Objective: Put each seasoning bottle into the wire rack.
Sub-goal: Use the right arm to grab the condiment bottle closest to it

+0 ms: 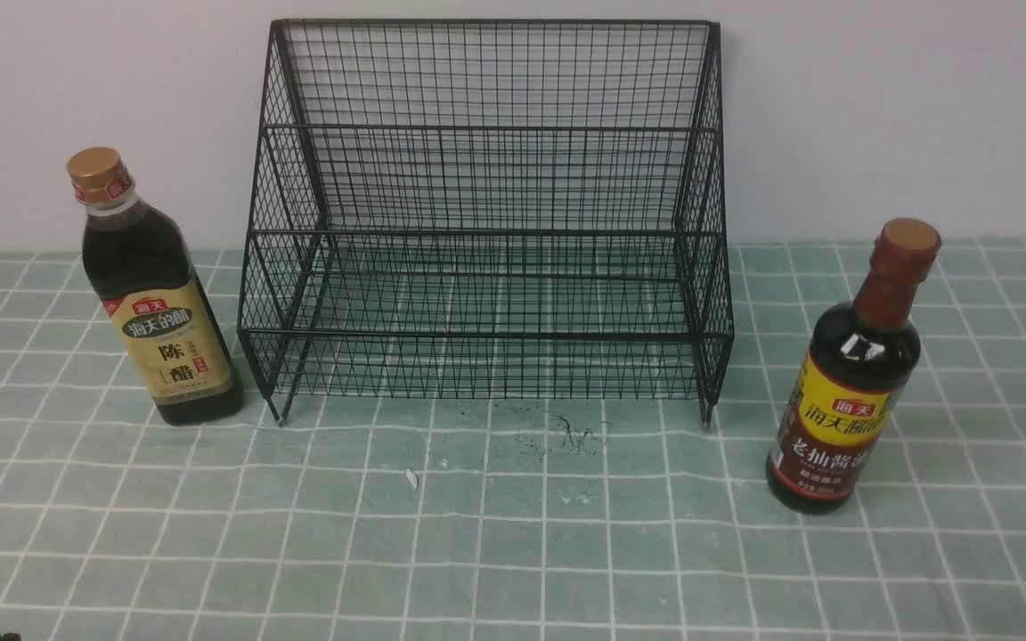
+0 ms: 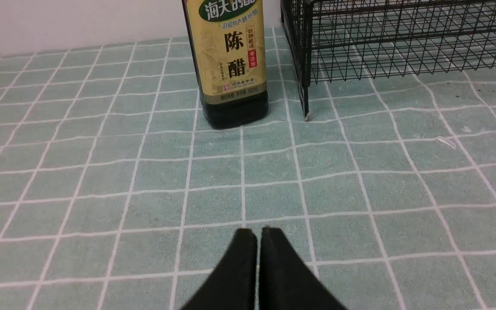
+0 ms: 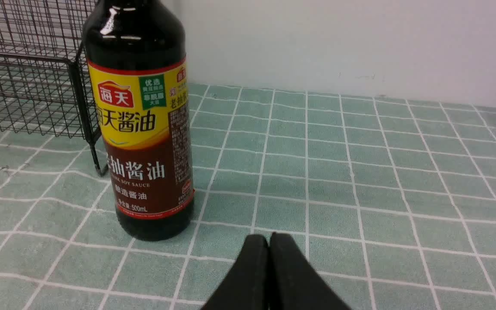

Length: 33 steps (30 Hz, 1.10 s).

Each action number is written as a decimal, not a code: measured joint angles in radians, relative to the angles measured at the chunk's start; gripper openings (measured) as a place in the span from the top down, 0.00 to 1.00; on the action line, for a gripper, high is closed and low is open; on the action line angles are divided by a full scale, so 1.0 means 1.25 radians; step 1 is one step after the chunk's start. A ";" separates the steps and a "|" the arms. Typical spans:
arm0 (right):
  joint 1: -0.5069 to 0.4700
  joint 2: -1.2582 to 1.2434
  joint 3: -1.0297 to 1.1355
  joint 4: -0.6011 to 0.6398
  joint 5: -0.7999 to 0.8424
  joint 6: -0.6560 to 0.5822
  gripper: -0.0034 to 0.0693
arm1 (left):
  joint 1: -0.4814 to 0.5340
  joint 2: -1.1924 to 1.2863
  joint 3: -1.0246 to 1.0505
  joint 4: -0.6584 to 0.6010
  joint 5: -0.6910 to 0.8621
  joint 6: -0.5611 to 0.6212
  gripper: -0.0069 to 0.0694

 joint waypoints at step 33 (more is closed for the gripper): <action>0.000 0.000 0.003 0.092 -0.026 0.034 0.97 | 0.000 0.000 0.000 0.000 0.000 0.000 0.92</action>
